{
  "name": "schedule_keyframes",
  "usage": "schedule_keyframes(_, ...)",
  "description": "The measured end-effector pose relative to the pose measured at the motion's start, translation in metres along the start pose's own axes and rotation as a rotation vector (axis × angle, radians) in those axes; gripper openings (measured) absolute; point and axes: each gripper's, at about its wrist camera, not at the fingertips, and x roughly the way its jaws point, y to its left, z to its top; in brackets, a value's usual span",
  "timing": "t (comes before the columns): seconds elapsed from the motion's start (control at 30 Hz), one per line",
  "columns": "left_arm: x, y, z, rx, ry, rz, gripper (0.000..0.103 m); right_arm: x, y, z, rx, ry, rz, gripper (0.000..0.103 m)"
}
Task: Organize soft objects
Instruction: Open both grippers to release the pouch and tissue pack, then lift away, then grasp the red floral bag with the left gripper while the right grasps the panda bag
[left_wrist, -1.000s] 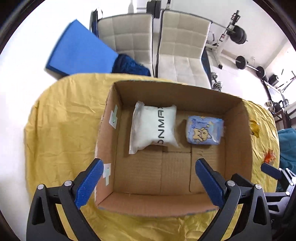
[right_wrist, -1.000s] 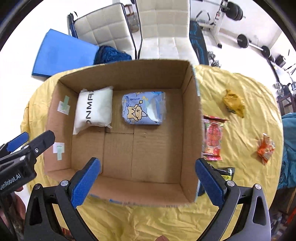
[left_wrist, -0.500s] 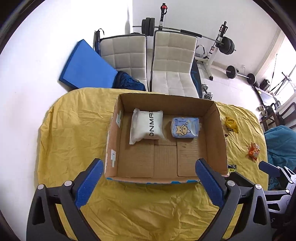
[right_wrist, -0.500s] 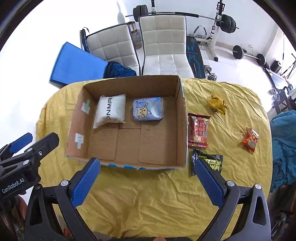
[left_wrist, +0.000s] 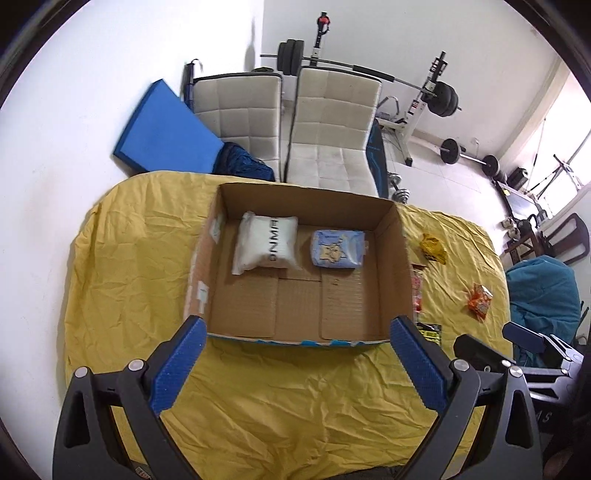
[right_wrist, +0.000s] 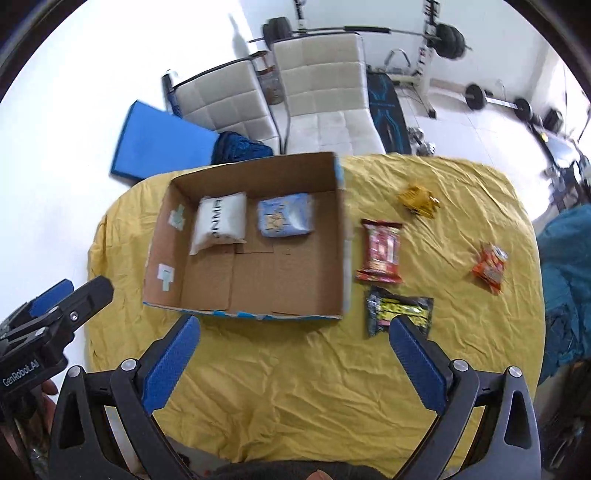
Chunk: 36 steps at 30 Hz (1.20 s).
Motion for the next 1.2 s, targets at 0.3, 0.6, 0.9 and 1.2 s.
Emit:
schedule_keyframes(0.3,0.045,-0.146,0.023,0.181,0.077,-0.077,0.102,0.006,-0.185,0.01,0.167,0.052,-0.16,0.103)
schedule_keyframes(0.6,0.205,-0.287,0.059,0.388,0.371,0.018,0.102,0.091,-0.338,0.042,0.303,0.201,-0.146,0.103)
schedule_keyframes(0.9,0.344,-0.311,0.069,0.509,0.629,0.256,0.102,0.162,-0.368,0.063,0.301,0.281,-0.118,0.103)
schedule_keyframes(1.2,0.404,-0.312,0.043,0.54,0.784,0.319,0.101,0.183,-0.374,0.065,0.279,0.299,-0.096,0.103)
